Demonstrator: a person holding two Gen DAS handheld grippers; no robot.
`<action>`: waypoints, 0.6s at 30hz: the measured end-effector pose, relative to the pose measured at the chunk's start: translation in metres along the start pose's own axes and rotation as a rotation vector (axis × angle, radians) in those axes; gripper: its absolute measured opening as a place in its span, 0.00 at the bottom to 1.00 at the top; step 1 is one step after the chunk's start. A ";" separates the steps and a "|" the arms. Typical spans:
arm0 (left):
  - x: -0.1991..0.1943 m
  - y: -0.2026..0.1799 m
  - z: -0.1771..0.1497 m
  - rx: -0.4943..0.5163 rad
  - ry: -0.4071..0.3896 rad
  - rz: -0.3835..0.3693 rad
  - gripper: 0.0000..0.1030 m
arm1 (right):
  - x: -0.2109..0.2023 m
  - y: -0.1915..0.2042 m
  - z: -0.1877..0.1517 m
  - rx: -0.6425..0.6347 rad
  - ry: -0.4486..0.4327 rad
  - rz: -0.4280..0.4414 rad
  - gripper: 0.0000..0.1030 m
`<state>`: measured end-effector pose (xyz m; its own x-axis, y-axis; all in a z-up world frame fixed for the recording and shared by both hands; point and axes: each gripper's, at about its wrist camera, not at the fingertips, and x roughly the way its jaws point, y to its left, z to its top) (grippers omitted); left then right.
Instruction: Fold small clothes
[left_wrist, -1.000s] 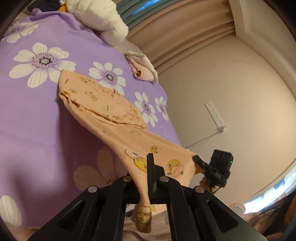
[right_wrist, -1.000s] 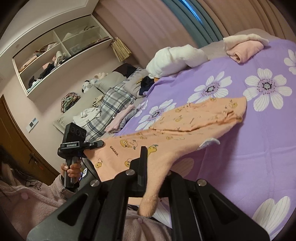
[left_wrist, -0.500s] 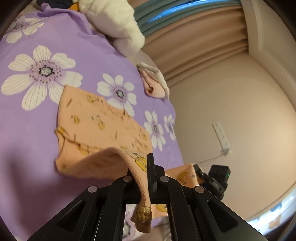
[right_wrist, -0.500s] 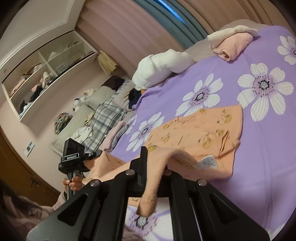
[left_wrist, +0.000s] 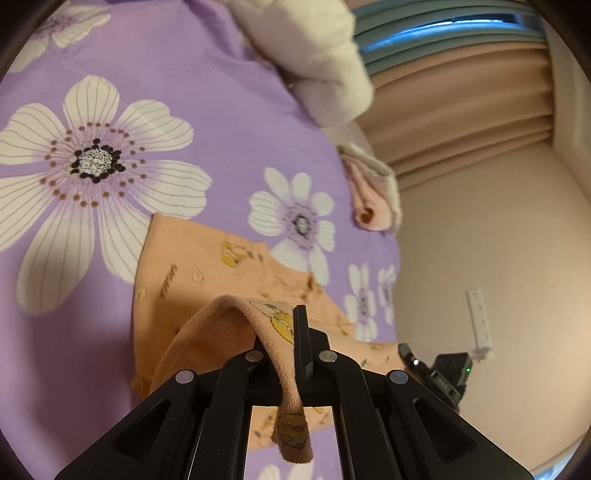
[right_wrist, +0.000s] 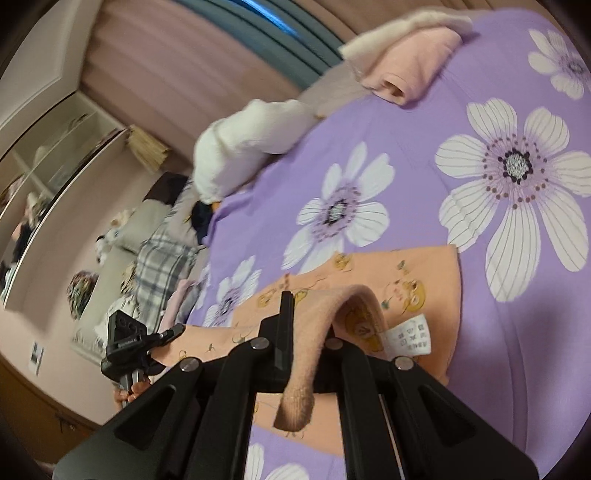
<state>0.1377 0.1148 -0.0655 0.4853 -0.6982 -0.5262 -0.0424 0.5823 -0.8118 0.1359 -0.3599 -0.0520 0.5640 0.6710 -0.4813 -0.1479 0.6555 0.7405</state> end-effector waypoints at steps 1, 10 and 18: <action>0.007 0.004 0.004 -0.010 0.008 0.017 0.00 | 0.006 -0.005 0.003 0.016 0.005 -0.017 0.04; 0.052 0.031 0.027 -0.085 0.068 0.102 0.00 | 0.047 -0.042 0.019 0.116 0.088 -0.102 0.05; 0.072 0.058 0.048 -0.305 0.149 0.051 0.00 | 0.063 -0.076 0.030 0.324 0.175 -0.106 0.18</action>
<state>0.2123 0.1188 -0.1382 0.3435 -0.7375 -0.5814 -0.3333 0.4830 -0.8097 0.2074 -0.3778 -0.1243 0.4107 0.6731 -0.6150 0.1842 0.5994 0.7790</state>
